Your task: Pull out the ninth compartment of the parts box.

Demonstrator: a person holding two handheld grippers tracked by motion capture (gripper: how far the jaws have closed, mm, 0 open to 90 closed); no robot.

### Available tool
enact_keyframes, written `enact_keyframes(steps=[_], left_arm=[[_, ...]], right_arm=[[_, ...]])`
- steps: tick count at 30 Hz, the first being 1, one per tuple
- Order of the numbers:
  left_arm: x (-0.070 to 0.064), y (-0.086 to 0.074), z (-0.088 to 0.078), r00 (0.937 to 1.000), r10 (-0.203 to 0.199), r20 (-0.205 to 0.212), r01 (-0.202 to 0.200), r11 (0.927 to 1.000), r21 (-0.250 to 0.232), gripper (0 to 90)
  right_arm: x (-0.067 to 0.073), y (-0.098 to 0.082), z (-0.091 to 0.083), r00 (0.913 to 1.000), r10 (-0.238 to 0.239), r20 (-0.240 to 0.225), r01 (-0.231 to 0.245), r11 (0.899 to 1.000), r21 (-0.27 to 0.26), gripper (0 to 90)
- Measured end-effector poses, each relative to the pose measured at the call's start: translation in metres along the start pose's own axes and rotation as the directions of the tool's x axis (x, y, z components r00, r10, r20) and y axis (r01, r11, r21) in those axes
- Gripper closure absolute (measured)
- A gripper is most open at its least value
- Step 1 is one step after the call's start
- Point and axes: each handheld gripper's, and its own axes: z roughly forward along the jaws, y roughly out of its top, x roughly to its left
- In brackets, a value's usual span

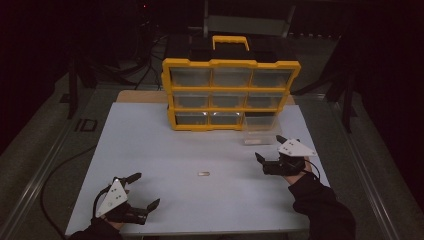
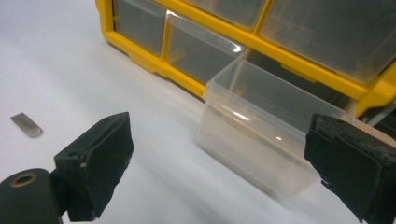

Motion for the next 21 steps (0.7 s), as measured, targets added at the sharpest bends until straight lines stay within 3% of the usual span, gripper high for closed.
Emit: enact_keyframes(steps=[21], left_arm=[[-0.001, 0.000, 0.000, 1.0000, 0.003, 0.000, -0.003, 1.0000, 0.003, 0.0]], right_arm=[[0.013, -0.040, -0.030, 0.9993, 0.033, -0.015, -0.034, 0.999, -0.023, 7.7]])
